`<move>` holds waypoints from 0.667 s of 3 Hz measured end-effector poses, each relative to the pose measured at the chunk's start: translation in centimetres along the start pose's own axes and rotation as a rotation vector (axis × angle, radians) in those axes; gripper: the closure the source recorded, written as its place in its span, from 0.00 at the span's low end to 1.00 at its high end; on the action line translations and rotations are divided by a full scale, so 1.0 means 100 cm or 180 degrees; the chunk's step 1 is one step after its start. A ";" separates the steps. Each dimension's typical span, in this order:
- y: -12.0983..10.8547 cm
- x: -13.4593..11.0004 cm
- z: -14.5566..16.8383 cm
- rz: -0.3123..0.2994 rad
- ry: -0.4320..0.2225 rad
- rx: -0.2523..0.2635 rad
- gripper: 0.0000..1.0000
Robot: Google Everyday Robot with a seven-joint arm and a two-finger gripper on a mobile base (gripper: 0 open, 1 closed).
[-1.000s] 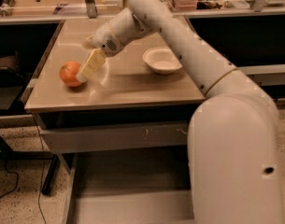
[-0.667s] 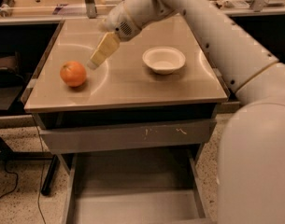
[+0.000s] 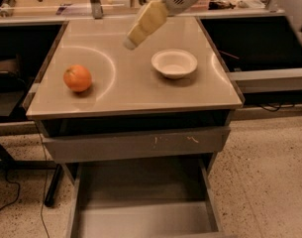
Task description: Pick orange from middle drawer and place on counter
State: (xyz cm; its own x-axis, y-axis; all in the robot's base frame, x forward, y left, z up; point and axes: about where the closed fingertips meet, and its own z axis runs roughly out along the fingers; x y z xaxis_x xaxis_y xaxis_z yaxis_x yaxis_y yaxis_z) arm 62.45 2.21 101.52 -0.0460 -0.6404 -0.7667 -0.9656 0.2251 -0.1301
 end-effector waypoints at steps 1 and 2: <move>0.012 0.026 -0.077 0.0294 0.0147 0.0473 0.00; 0.014 0.029 -0.086 0.0310 0.0158 0.0513 0.00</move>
Offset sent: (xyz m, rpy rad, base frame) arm -0.0287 -0.0626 0.0247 -0.0247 -0.0151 -0.1586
